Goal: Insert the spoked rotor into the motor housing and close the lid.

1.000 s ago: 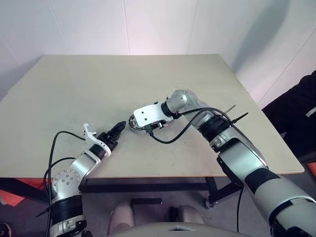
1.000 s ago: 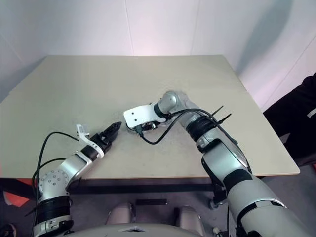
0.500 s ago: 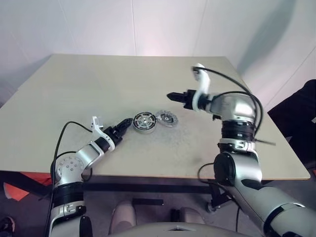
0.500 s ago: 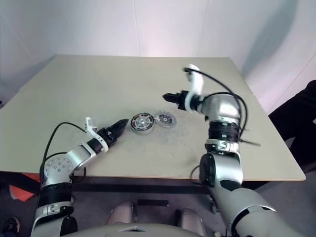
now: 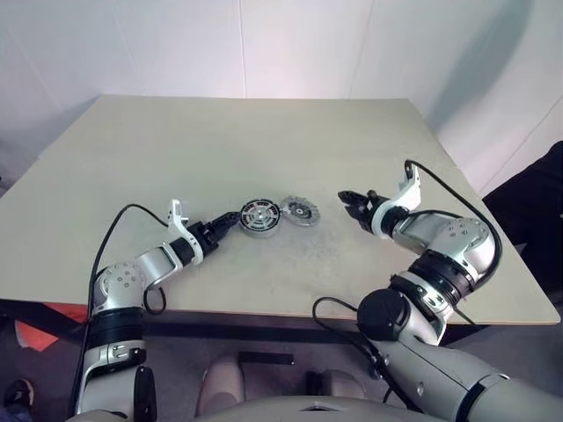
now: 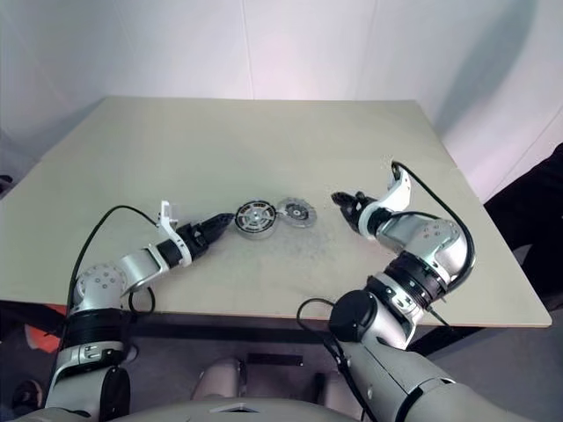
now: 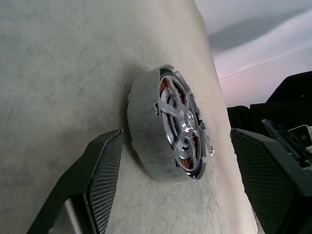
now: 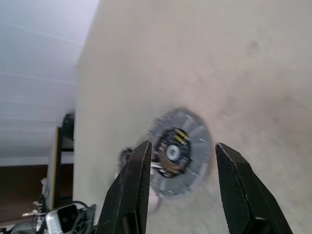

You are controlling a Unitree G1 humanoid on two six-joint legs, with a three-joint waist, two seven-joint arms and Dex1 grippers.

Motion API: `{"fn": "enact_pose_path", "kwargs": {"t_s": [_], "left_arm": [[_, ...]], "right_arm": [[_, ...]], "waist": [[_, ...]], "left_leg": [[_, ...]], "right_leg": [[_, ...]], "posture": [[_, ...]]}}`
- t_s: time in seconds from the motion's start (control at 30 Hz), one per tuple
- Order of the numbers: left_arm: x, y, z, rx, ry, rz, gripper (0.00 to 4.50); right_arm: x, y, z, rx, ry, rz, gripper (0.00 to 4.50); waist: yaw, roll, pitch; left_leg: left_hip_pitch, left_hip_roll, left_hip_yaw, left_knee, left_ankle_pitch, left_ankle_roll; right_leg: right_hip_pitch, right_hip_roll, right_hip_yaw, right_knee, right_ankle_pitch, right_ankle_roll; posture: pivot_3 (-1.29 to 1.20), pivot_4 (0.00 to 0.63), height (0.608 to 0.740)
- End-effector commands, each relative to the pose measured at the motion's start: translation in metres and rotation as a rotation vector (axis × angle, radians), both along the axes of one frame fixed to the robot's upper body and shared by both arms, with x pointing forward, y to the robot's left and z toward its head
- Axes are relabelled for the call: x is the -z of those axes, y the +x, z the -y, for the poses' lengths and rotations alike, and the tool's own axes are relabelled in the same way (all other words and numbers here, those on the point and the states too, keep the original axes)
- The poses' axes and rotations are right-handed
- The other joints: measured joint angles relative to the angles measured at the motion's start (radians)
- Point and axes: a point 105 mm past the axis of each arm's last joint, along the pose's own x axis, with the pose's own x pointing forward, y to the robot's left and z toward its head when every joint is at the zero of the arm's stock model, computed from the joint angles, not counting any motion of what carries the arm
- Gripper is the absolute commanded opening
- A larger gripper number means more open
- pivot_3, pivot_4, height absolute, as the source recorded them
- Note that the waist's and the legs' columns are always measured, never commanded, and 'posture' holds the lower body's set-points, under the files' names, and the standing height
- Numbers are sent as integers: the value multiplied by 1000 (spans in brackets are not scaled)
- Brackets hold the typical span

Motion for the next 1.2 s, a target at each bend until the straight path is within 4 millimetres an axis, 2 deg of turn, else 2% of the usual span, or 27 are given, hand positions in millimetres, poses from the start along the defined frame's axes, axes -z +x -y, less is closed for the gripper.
{"fn": "enact_pose_path", "kwargs": {"t_s": [0.03,0.13,0.3,0.8,1.03,1.2], "left_arm": [[-10,0,-4,1,7,41,3709],[-10,-2,-5,-2,11,40,3709],[-9,-5,-9,-12,21,36,3709],[-12,-13,-20,-29,56,29,3709],[-16,-13,-26,-40,70,38,3709],[-18,-13,-27,-50,74,46,3709]], "right_arm": [[13,-11,-54,-109,118,-23,2303],[18,-12,-54,-115,118,-53,2303],[25,-17,-71,-179,144,-77,2303],[42,-26,-96,-270,205,-164,2303],[40,-13,-110,-288,226,-151,2303],[38,7,-111,-260,234,-126,2303]], "waist": [[0,1,0],[0,1,0],[0,1,0],[0,1,-1],[-7,0,-2],[-30,-1,-2]], "left_leg": [[0,0,0,0,0,0],[1,0,0,0,1,-1],[1,0,0,0,1,-1],[1,0,0,0,1,-1],[5,0,0,0,1,-2],[21,0,-1,-1,-1,1]], "right_leg": [[0,0,0,0,0,0],[0,0,0,0,-1,-1],[1,0,0,0,-2,-2],[1,0,0,0,-1,0],[5,1,0,0,-2,-1],[16,0,-1,-3,-3,-1]], "posture": [[0,0,740],[0,0,740],[0,0,740],[0,0,740],[0,0,740],[0,0,740]]}}
